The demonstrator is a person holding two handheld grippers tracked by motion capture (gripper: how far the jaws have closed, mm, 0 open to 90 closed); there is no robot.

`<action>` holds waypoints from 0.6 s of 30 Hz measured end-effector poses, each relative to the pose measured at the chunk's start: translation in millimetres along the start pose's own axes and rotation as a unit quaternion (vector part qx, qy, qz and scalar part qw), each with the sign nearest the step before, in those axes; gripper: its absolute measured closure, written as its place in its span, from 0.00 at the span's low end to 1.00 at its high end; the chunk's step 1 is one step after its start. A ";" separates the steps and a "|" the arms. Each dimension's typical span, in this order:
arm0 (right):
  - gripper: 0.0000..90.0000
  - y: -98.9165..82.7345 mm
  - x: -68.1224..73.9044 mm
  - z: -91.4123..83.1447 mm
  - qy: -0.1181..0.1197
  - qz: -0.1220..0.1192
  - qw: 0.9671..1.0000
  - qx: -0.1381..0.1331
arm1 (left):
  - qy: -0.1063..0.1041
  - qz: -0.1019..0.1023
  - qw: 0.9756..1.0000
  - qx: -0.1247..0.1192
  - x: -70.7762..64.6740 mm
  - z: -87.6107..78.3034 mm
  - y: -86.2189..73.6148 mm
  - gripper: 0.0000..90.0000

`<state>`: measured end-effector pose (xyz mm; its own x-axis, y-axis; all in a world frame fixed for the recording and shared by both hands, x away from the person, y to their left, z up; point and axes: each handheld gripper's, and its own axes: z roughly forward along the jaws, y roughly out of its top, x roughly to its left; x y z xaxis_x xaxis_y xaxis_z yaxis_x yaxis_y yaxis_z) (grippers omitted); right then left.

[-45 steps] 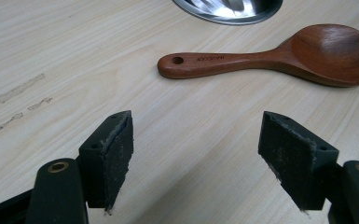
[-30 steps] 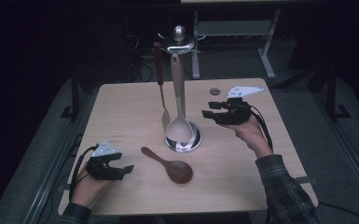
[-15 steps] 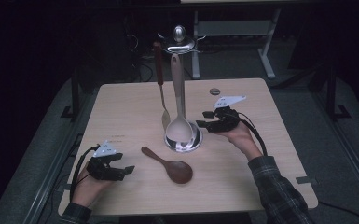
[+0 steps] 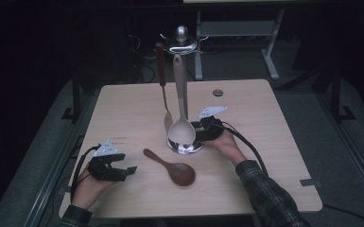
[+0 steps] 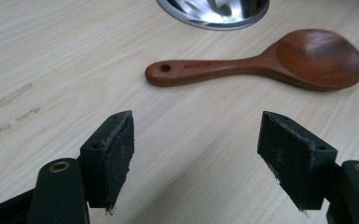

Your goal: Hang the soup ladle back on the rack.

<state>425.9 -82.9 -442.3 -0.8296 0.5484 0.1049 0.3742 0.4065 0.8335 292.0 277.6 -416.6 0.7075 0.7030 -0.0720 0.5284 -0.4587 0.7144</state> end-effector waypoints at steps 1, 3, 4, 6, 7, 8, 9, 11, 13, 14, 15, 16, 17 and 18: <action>0.54 0.3 0.2 2.5 0.003 0.001 1.000 0.000 | -0.003 -0.002 1.000 0.001 0.1 -1.6 2.6 0.30; 0.56 0.6 0.4 6.5 0.000 0.001 1.000 -0.001 | -0.008 -0.004 1.000 -0.004 0.3 -4.8 7.9 0.30; 0.58 0.6 -0.1 8.2 0.001 0.002 1.000 -0.004 | -0.009 -0.006 1.000 -0.009 0.2 -6.6 11.1 0.30; 0.63 0.9 -0.8 10.7 0.000 0.005 1.000 -0.008 | -0.017 -0.008 1.000 -0.015 0.4 -11.5 18.8 0.34; 0.67 1.1 -1.0 11.5 -0.001 0.007 1.000 -0.007 | -0.020 -0.009 1.000 -0.020 0.2 -13.9 23.1 0.34; 0.70 1.2 -1.6 12.2 0.000 0.007 1.000 -0.009 | -0.021 -0.007 1.000 -0.021 0.4 -17.5 29.3 0.36; 0.72 1.2 -1.7 13.0 0.000 0.008 1.000 -0.010 | -0.020 -0.004 1.000 -0.023 1.0 -19.6 33.1 0.39; 0.75 1.0 -1.8 14.3 0.001 0.005 1.000 -0.010 | -0.024 -0.001 0.999 -0.023 1.7 -25.5 43.8 0.41; 0.77 0.3 -0.8 15.6 0.000 0.002 1.000 -0.012 | -0.027 0.003 0.999 -0.035 2.2 -30.4 55.3 0.43; 0.78 0.3 -0.2 15.7 -0.002 -0.001 1.000 -0.012 | -0.031 0.003 0.999 -0.037 2.2 -33.4 61.6 0.45; 0.78 0.3 -0.3 15.7 -0.003 -0.006 1.000 -0.012 | -0.034 0.007 0.999 -0.041 2.4 -36.3 67.8 0.47; 0.79 0.0 -0.2 15.7 -0.002 -0.006 1.000 -0.013 | -0.036 0.007 0.998 -0.045 1.9 -38.8 74.4 0.49; 0.79 -0.3 0.0 15.8 -0.004 -0.009 1.000 -0.014 | -0.039 0.013 0.998 -0.047 1.9 -41.6 80.9 0.52; 0.79 -0.4 0.4 15.7 -0.004 -0.010 1.000 -0.014 | -0.041 0.020 0.998 -0.047 2.1 -44.6 87.7 0.54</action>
<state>431.9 -71.4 -451.1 -0.8334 0.5465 0.0825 0.3449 0.3976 0.8502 318.9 263.1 -323.0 0.7651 0.6369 -0.0955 0.4551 -0.4298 0.7799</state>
